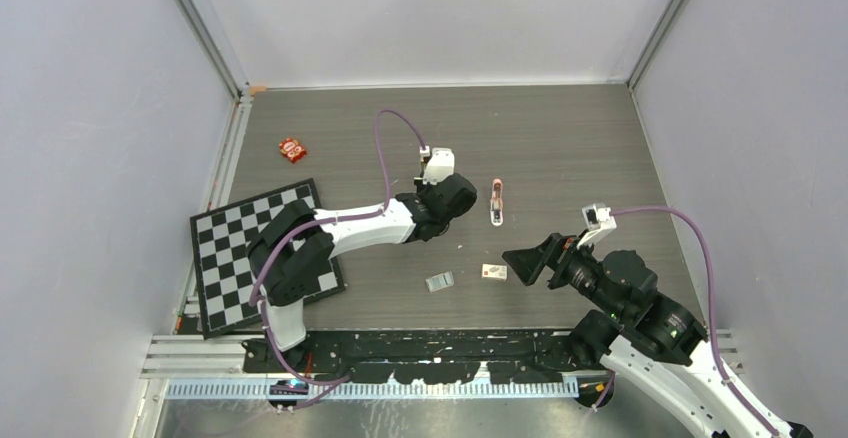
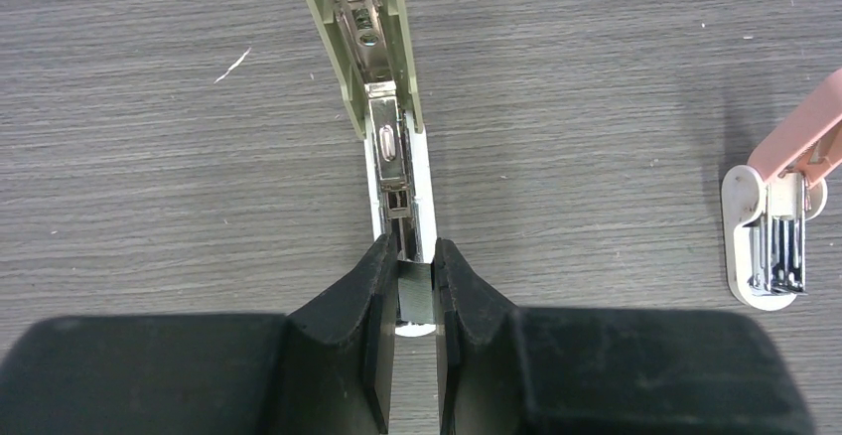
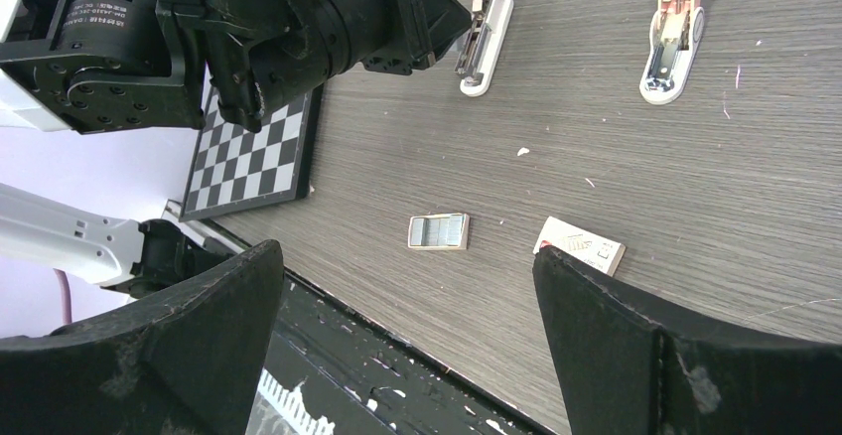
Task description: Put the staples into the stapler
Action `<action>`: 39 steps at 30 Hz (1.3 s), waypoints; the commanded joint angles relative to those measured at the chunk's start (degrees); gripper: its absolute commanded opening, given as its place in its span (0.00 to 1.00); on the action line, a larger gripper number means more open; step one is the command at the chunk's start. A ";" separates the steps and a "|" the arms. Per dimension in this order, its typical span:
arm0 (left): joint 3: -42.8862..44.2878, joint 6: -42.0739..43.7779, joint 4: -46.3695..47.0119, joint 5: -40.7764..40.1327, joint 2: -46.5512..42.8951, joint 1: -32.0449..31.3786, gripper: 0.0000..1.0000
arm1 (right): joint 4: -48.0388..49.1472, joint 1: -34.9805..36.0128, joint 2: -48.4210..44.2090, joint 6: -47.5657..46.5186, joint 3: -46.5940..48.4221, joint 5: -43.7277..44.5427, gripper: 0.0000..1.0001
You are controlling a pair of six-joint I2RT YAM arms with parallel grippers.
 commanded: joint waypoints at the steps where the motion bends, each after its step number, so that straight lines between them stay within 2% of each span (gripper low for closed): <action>1: -0.32 0.81 1.93 -3.78 -0.29 0.41 0.07 | 1.24 0.05 -0.75 -1.14 1.24 0.81 1.00; 39: 0.94 0.77 0.95 -1.35 2.29 0.76 0.06 | 1.49 0.10 -0.73 -1.61 1.15 1.25 1.00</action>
